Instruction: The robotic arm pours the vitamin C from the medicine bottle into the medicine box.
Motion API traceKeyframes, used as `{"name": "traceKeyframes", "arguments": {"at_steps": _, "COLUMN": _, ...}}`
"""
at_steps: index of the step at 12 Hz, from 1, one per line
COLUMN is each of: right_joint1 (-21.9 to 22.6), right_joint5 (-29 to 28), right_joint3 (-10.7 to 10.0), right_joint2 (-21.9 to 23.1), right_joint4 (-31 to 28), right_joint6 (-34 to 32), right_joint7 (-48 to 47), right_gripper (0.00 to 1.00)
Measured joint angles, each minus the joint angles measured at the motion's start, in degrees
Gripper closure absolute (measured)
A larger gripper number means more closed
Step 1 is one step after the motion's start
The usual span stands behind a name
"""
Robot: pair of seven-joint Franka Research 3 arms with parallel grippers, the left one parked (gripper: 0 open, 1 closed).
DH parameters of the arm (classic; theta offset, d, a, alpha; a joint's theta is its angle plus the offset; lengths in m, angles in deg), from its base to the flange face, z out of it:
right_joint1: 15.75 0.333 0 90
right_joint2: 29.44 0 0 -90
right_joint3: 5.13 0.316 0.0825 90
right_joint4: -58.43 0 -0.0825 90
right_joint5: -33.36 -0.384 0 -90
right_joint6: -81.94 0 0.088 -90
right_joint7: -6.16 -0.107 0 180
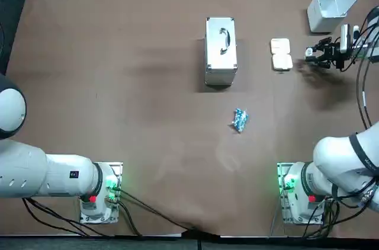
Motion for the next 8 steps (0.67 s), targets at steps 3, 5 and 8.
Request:
{"name": "traceKeyframes", "arguments": {"at_steps": 3, "right_joint1": -1.9, "right_joint5": -4.9, "right_joint3": 0.0, "right_joint2": -3.1, "right_joint4": 0.0, "right_joint6": -1.6, "right_joint7": 3.0, "right_gripper": 0.57}}
{"name": "traceKeyframes", "arguments": {"at_steps": 5, "right_joint1": -3.0, "right_joint5": -7.1, "right_joint3": 0.0, "right_joint2": -4.9, "right_joint4": 0.1, "right_joint6": -1.8, "right_joint7": 3.7, "right_gripper": 0.57}}
{"name": "traceKeyframes", "arguments": {"at_steps": 8, "right_joint1": -4.1, "right_joint5": -10.0, "right_joint3": 0.0, "right_joint2": -7.0, "right_joint4": 0.8, "right_joint6": -2.3, "right_joint7": 4.0, "right_gripper": 0.57}}
